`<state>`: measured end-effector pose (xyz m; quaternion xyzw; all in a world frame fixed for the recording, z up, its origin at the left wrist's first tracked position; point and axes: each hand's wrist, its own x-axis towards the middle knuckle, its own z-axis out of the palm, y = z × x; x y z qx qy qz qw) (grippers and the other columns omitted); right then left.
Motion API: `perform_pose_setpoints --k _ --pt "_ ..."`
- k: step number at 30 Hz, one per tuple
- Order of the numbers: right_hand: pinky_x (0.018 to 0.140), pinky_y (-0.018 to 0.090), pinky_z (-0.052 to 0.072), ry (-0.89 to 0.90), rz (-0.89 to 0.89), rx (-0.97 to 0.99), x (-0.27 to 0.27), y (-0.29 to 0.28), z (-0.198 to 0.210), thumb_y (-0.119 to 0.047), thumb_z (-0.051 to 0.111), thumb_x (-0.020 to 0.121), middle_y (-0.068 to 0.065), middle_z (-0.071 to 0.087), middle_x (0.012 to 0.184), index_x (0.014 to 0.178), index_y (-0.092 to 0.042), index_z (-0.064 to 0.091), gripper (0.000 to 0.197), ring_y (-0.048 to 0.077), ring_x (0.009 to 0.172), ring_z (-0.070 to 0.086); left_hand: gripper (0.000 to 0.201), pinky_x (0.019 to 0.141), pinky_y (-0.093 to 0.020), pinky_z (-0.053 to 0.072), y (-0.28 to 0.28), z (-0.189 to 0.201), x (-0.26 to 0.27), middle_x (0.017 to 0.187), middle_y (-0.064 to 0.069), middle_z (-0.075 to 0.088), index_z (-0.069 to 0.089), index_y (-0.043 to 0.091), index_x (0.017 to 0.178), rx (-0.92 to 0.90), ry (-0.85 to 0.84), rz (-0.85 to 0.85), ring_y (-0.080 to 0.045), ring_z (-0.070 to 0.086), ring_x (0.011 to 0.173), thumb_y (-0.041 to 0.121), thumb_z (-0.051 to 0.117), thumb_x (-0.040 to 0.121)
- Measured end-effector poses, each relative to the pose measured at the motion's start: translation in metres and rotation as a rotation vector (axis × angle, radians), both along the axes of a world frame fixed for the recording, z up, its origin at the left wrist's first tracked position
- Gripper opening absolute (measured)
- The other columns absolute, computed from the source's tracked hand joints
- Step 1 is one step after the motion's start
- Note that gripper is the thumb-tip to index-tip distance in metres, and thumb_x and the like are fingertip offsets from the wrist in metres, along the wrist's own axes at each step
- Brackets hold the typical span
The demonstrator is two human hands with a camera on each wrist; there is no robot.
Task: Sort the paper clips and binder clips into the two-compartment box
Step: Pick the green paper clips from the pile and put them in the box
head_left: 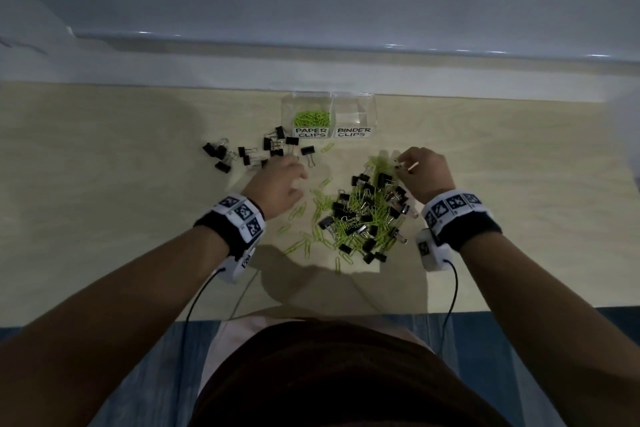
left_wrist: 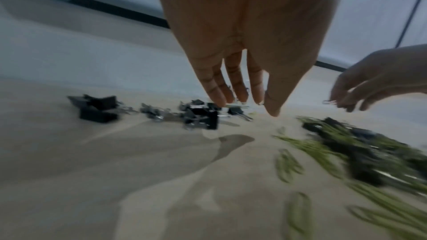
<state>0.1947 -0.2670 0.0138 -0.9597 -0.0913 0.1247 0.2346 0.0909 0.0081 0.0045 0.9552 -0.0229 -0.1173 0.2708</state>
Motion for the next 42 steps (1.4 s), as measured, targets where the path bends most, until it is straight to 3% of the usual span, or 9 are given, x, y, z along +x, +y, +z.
perform_pose_setpoints --k 4,7,14,19,24,30,35,38,42 --pt "0.080 0.032 0.047 -0.010 0.054 -0.104 -0.010 0.001 -0.007 -0.017 0.062 0.085 0.007 0.059 0.104 0.102 -0.014 0.066 0.018 0.025 0.093 0.056 0.030 0.094 -0.033 0.042 -0.042 -0.007 -0.022 0.112 0.002 0.054 0.060 0.018 0.111 -0.048 0.095 -0.163 -0.014 0.047 0.104 0.029 0.065 0.084" --pt "0.092 0.043 0.043 -0.092 0.295 -0.116 -0.030 0.023 -0.007 -0.013 0.060 0.083 -0.003 0.059 0.109 0.103 -0.025 0.067 0.024 0.021 0.102 0.050 0.040 0.092 -0.030 0.037 -0.054 -0.019 -0.027 0.115 -0.002 0.051 0.057 0.015 0.118 -0.006 0.132 -0.188 -0.017 0.045 0.108 0.030 0.067 0.082" --pt "0.096 0.044 0.033 0.010 0.729 -0.340 -0.043 0.064 -0.011 -0.010 0.058 0.085 -0.008 0.052 0.125 0.122 -0.030 0.056 0.043 0.021 0.114 0.040 0.021 0.082 -0.029 0.043 -0.052 -0.023 -0.025 0.104 -0.002 0.056 0.060 0.014 0.100 -0.062 0.086 -0.126 -0.019 0.054 0.096 0.018 0.067 0.081" --pt "0.093 0.042 0.041 0.050 0.727 -0.237 -0.037 0.060 -0.015 -0.007 0.063 0.080 -0.001 0.056 0.114 0.111 -0.020 0.062 0.034 0.023 0.109 0.050 0.013 0.067 -0.026 0.046 -0.034 -0.016 -0.028 0.082 0.006 0.057 0.057 0.013 0.085 -0.225 0.048 -0.057 -0.013 0.058 0.074 0.012 0.068 0.080" --pt "0.079 0.040 0.051 0.072 0.621 0.003 -0.039 0.051 -0.013 0.002 0.065 0.074 0.004 0.062 0.096 0.094 -0.011 0.068 0.024 0.025 0.086 0.060 0.016 0.072 -0.029 0.050 0.002 -0.011 -0.008 0.092 -0.001 0.063 0.056 0.012 0.097 -0.202 -0.043 0.156 -0.017 0.060 0.080 0.016 0.065 0.085" --pt "0.077 0.020 0.050 -0.044 0.099 0.292 -0.038 0.008 0.003 -0.007 0.075 0.075 -0.002 0.066 0.087 0.087 -0.015 0.069 0.016 0.011 0.080 0.060 0.025 0.097 -0.038 0.037 0.002 -0.016 0.012 0.120 -0.007 0.054 0.059 0.011 0.111 0.074 -0.128 0.124 -0.029 0.044 0.114 0.011 0.059 0.086" --pt "0.076 0.031 0.054 -0.026 -0.197 0.205 -0.024 -0.028 -0.009 -0.014 0.077 0.074 0.001 0.068 0.082 0.084 -0.016 0.069 0.013 0.016 0.077 0.063 0.021 0.091 -0.036 0.045 -0.055 -0.018 0.012 0.109 0.000 0.056 0.059 0.016 0.107 -0.029 -0.028 0.026 -0.020 0.050 0.105 0.023 0.059 0.087" --pt "0.086 0.043 0.051 -0.040 -0.156 0.046 -0.027 -0.028 -0.012 -0.019 0.074 0.076 -0.001 0.066 0.096 0.090 -0.022 0.069 0.015 0.020 0.088 0.060 0.026 0.086 -0.033 0.046 -0.079 -0.020 0.014 0.105 -0.003 0.057 0.060 0.014 0.106 -0.009 0.026 0.059 -0.020 0.052 0.099 0.029 0.063 0.085" --pt "0.093 0.049 0.044 -0.082 0.188 -0.020 -0.041 -0.004 -0.009 -0.019 0.071 0.079 -0.005 0.061 0.103 0.096 -0.027 0.068 0.019 0.019 0.099 0.054 0.020 0.084 -0.034 0.049 -0.086 -0.023 0.016 0.106 -0.008 0.061 0.061 0.013 0.104 -0.037 0.041 0.092 -0.025 0.057 0.098 0.018 0.063 0.084"
